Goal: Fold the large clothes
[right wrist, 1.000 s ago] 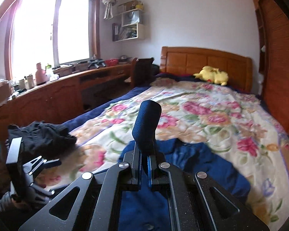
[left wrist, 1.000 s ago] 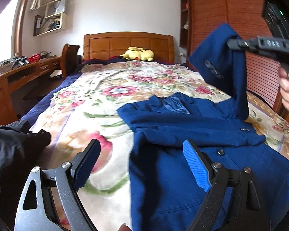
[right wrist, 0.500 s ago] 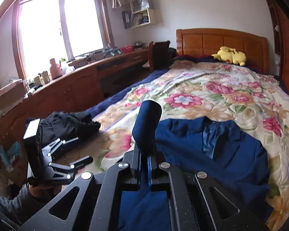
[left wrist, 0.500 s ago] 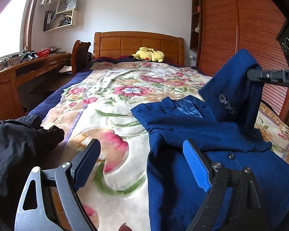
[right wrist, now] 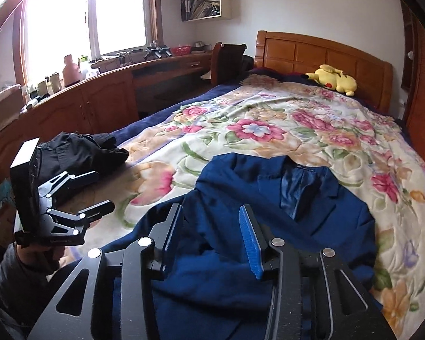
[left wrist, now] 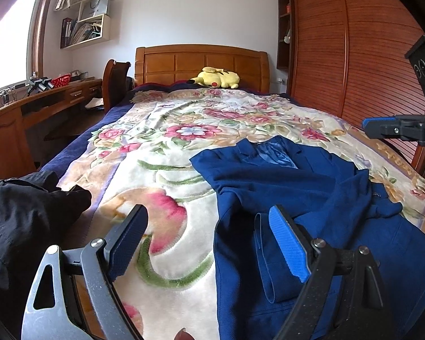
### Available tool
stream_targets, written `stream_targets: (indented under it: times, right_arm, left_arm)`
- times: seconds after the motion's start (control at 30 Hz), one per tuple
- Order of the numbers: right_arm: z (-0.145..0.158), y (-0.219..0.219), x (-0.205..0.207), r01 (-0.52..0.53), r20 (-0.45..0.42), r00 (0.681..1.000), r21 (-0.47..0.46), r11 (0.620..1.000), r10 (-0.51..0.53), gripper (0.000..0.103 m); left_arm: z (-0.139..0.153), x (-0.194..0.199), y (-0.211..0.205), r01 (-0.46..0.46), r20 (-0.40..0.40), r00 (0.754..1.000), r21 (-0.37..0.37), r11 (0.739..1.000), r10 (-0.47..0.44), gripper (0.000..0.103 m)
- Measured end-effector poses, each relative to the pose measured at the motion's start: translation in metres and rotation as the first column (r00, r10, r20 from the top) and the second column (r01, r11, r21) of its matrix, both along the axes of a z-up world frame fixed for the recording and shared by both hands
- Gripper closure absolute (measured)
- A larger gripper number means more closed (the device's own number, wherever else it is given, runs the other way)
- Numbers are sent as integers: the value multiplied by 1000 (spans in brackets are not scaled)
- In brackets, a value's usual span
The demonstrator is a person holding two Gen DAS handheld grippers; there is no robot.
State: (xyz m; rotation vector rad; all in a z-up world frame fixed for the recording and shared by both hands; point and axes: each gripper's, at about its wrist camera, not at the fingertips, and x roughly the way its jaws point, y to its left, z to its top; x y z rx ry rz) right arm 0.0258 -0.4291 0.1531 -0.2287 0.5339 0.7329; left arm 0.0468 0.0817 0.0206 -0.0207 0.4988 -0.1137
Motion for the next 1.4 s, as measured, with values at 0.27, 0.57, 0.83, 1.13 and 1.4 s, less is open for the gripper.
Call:
stream_targets:
  times: [0.27, 0.57, 0.83, 1.13, 1.4]
  right_arm:
    - [-19, -11, -10, 48, 20, 999, -5, 999, -48, 59]
    - [-78, -53, 4, 227, -17, 973, -106, 968, -230, 59]
    - [-112, -96, 6, 354, -54, 930, -135, 925, -364, 59]
    - [-139, -115, 18, 404, -139, 895, -155, 901, -425, 59]
    - [-148, -107, 22, 409, -148, 890, -157, 899, -431, 59]
  left_arm:
    - [-5, 2, -12, 33, -29, 999, 18, 999, -33, 15]
    - [-16, 19, -50, 174, -140, 977, 76, 982, -162, 15]
    - [-23, 31, -72, 221, -199, 958, 60, 973, -206, 15]
    - [-34, 54, -83, 258, -279, 933, 77, 963, -227, 36]
    - [-51, 83, -95, 259, -350, 915, 128, 957, -200, 44]
